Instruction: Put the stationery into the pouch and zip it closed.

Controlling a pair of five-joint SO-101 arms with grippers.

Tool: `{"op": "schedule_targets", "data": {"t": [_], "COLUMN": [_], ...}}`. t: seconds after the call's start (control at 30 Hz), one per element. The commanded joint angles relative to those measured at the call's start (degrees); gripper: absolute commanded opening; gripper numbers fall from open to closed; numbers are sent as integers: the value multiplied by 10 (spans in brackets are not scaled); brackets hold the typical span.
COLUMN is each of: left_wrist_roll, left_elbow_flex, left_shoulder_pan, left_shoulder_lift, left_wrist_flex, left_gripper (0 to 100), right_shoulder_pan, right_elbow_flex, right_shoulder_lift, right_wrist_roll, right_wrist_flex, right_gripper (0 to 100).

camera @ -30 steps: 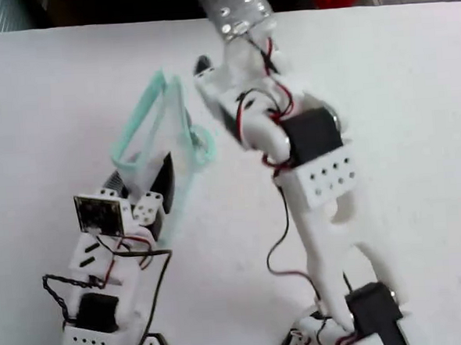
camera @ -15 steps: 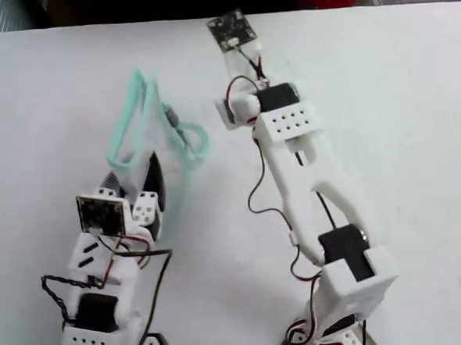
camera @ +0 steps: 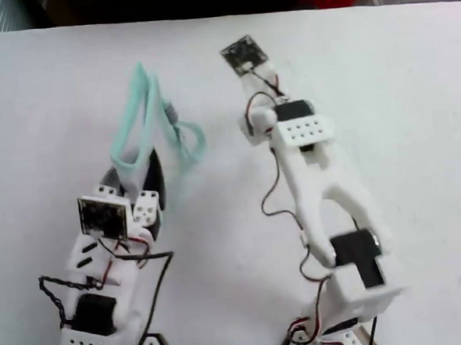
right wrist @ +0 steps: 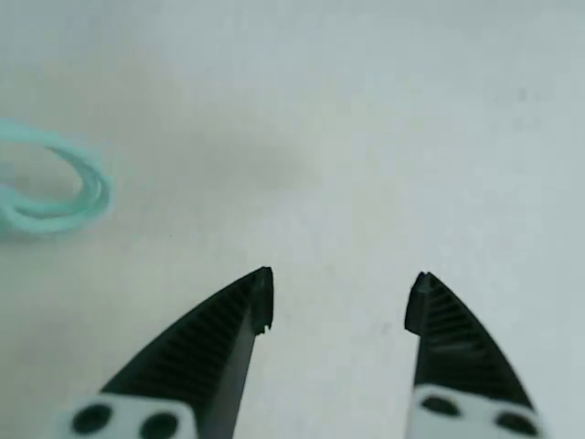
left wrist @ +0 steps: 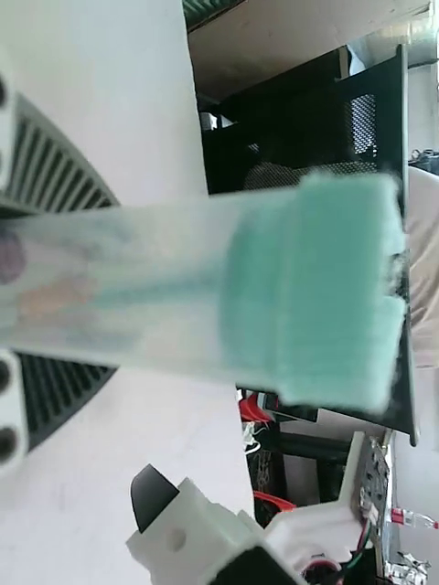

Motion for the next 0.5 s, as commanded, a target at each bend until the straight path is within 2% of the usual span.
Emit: {"op": "schedule_targets", "data": {"t": [0.0, 0.2, 0.27, 0.47], "left_wrist_roll": [-10, -112, -115, -113], "left_elbow_flex": [-111, -255, -287, -332], "left_shoulder_pan": [51, 233, 253, 253], "left_shoulder_lift": [-8, -7, 1, 80], "left_wrist_flex": [33, 198, 222, 258], "left_gripper": [23, 23, 23, 23], "right_shoulder_pan": [10, 36, 55, 64], "right_elbow_flex": [41, 198, 247, 407], "right_shoulder_lift": [-138, -407, -492, -713], "right_wrist_roll": [36, 138, 150, 171], "right_wrist_flex": [-8, -8, -8, -3], "right_gripper": [239, 238, 238, 237]}}
